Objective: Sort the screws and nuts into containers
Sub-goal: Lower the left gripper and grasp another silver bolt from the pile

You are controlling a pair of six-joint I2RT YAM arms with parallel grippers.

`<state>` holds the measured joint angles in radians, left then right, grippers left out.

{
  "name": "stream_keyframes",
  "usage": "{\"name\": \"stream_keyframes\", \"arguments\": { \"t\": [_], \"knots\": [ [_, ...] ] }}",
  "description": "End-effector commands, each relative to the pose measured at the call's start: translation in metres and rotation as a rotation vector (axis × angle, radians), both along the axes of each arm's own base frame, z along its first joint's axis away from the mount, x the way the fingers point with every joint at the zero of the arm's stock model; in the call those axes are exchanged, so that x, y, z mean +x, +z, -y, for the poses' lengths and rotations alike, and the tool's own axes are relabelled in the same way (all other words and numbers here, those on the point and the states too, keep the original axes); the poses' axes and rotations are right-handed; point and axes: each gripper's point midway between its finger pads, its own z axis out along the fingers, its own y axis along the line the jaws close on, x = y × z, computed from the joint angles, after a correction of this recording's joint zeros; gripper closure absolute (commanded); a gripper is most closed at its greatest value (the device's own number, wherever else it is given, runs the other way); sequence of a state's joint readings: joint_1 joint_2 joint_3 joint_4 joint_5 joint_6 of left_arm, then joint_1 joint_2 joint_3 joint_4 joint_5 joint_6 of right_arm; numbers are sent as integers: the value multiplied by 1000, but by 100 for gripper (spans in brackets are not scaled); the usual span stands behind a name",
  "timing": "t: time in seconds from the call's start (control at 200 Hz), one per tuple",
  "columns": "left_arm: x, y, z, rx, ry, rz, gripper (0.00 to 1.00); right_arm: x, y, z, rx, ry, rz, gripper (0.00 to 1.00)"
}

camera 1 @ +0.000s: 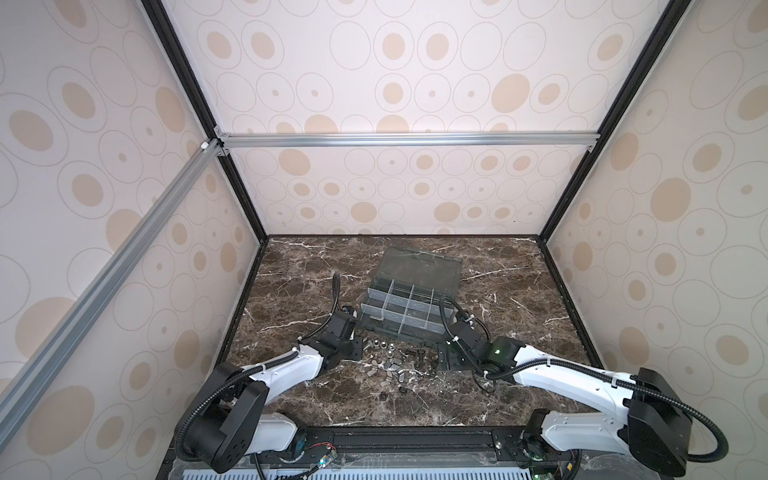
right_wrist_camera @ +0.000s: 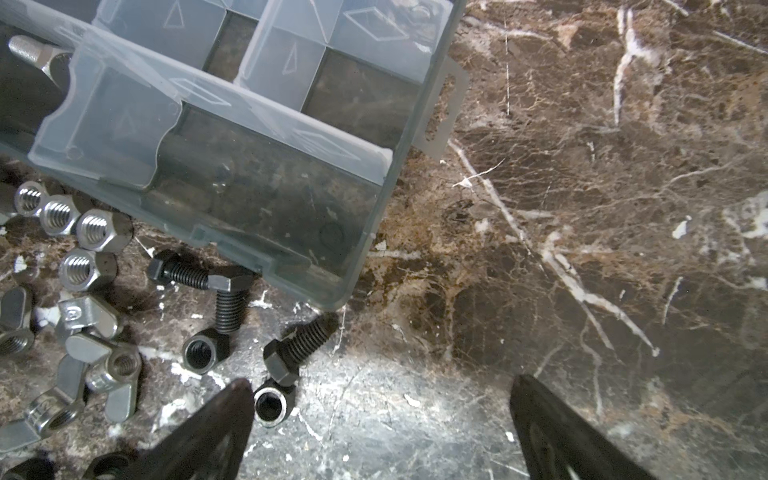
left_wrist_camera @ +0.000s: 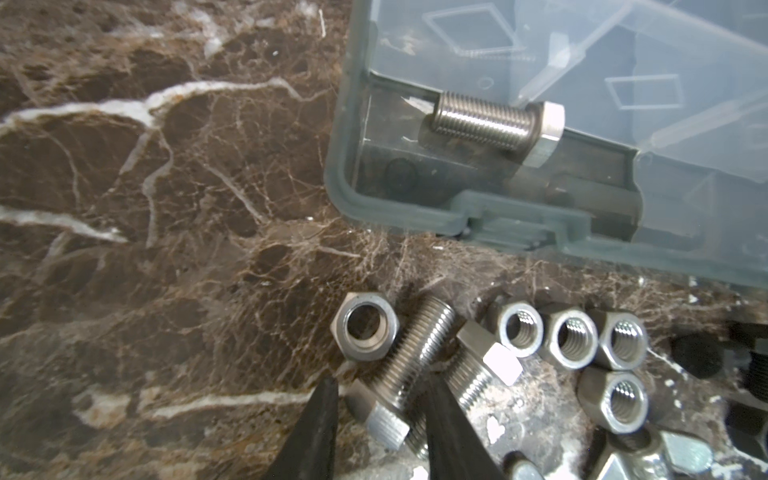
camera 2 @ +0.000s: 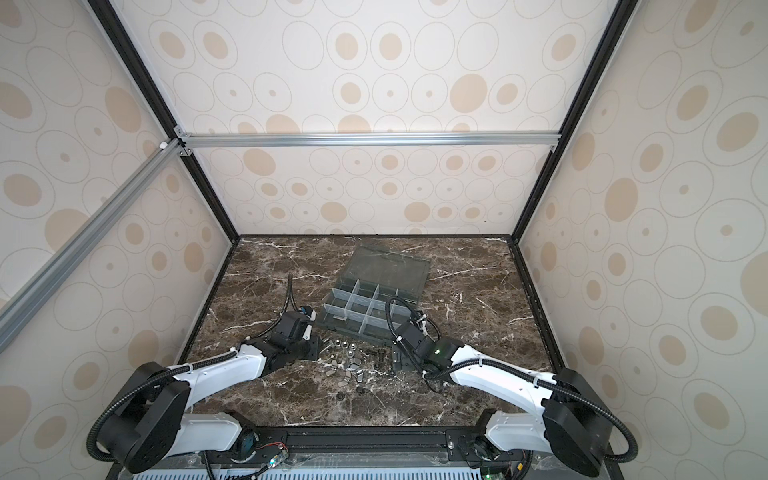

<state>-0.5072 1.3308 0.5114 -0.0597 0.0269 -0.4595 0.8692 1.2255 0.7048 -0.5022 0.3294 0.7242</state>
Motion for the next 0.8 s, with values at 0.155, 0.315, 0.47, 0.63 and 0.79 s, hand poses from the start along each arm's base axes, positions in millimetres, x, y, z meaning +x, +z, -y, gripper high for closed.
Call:
{"name": "stream_keyframes", "arguments": {
  "t": [0.155, 0.315, 0.47, 0.63, 0.79],
  "knots": [
    [14, 12, 10, 26, -34, 39, 66, -1, 3, 6, -5, -26, 1, 0],
    [9, 9, 15, 39, -55, 30, 68, -4, 0, 8, 5, -36, -6, 0],
    [3, 5, 20, 48, -75, 13, 68, -6, -1, 10, 14, -49, -7, 0],
    [1, 4, 21, 58, -72, 15, 69, -8, -1, 13, 16, -54, -10, 0],
    [6, 4, 20, 86, -74, 20, 69, -10, -1, 15, 17, -60, -9, 0]
  ]
}}
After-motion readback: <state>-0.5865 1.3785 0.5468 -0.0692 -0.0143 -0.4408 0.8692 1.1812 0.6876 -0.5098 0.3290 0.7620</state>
